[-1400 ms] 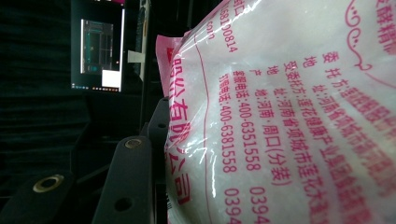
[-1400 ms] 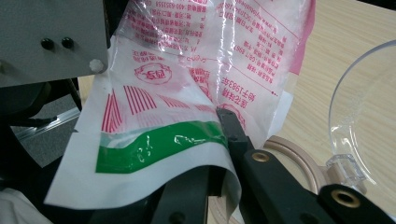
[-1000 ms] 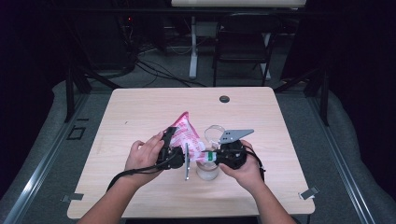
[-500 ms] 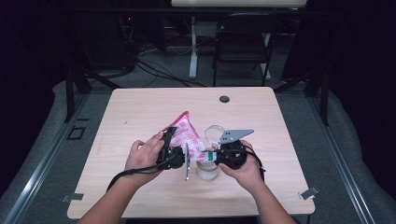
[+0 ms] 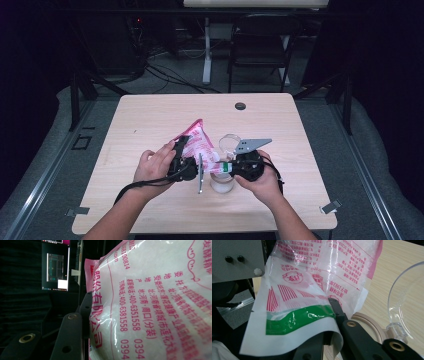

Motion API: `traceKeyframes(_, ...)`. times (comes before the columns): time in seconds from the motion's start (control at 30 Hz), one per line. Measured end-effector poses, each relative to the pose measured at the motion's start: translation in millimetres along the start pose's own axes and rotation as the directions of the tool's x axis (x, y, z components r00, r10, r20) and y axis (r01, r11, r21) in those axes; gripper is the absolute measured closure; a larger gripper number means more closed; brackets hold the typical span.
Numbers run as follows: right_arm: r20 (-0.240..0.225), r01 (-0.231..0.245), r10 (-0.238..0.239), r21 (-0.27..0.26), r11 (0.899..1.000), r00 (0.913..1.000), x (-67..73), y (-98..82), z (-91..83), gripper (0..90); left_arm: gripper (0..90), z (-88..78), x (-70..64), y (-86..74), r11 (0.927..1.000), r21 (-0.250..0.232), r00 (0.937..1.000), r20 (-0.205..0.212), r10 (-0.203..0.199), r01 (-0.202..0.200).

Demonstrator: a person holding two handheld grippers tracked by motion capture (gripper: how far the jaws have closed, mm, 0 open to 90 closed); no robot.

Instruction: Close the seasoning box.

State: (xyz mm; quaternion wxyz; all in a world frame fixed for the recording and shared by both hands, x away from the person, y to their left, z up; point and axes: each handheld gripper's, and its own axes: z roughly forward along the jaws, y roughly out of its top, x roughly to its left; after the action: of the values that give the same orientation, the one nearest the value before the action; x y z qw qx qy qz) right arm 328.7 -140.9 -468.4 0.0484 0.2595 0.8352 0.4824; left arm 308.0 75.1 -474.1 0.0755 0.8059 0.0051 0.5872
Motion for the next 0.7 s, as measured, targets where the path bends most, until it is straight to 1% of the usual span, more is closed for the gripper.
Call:
traceKeyframes(0.23, -0.001, 0.0, 0.0, 0.0, 1.0, 1.0, -0.2, 0.0, -0.2, 90.0, 60.0, -0.9, 0.7, 0.7, 1.0, 0.004, 1.0, 0.001, 0.003, -0.003)
traceKeyframes(0.7, -0.001, 0.001, -0.001, 0.002, 1.0, 1.0, -0.1, 0.0, 0.0, 90.0, 60.0, -1.4, 1.2, 1.2, 0.9999, -0.002, 0.9998, -0.011, 0.014, -0.014)
